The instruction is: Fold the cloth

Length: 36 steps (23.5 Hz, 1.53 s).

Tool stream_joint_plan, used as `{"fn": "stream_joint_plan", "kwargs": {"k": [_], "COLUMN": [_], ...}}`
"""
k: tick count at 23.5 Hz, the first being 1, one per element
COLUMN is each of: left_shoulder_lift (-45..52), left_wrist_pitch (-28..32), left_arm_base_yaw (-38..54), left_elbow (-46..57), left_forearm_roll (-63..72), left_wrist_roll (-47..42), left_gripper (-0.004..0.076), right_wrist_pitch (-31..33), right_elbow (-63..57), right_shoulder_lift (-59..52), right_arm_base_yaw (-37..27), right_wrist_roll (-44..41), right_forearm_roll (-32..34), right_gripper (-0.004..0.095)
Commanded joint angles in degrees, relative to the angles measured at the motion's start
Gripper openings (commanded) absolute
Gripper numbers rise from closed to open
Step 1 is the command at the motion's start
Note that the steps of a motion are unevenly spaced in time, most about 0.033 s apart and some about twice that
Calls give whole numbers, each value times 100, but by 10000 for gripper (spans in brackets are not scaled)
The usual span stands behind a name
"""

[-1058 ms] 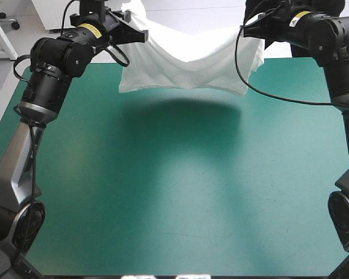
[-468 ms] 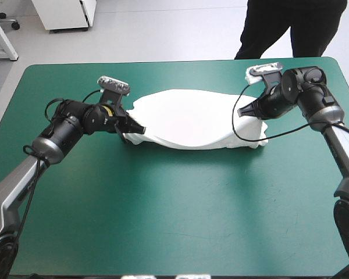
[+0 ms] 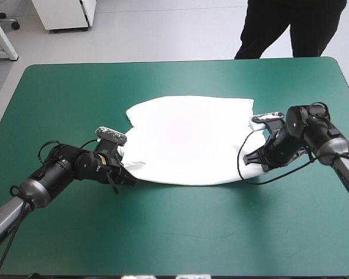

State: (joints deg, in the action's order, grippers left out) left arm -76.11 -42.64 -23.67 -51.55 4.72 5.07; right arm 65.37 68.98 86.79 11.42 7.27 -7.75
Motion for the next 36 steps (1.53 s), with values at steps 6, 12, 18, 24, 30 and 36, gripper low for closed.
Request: {"fn": "stream_joint_plan", "kwargs": {"k": [6,12,18,24,30,36], "left_shoulder_lift": [367,379,379,449,571,313], "left_wrist_pitch": [-245,-352,-1071,-2349,-2562,-2489], "left_arm_base_yaw": [-253,-253,-253,-253,-243,-7], "left_elbow": [446,718,537,-806,-2503,-2784], "left_forearm_roll": [244,616,579,-205,-1560,-2104], "left_wrist_roll": [-87,-50,-71,-462,-901,-1010], "left_gripper": [-9,-8,223,502,503,503], "right_wrist_pitch": [-74,-315,-219,274,301,404], "right_elbow": [-1188,-1734,-1432,-85,950,1193], "right_shoulder_lift": [-870,-1084,-1094,-1219,-1425,-1439], "right_arm_base_yaw": [-10,-10,-10,-10,-10,-10], "right_wrist_roll": [79,51,143,-328,-577,-619], "right_forearm_roll": [-26,-35,35,1083,1535,1497], "right_gripper": [-13,-13,336,560,560,560]}}
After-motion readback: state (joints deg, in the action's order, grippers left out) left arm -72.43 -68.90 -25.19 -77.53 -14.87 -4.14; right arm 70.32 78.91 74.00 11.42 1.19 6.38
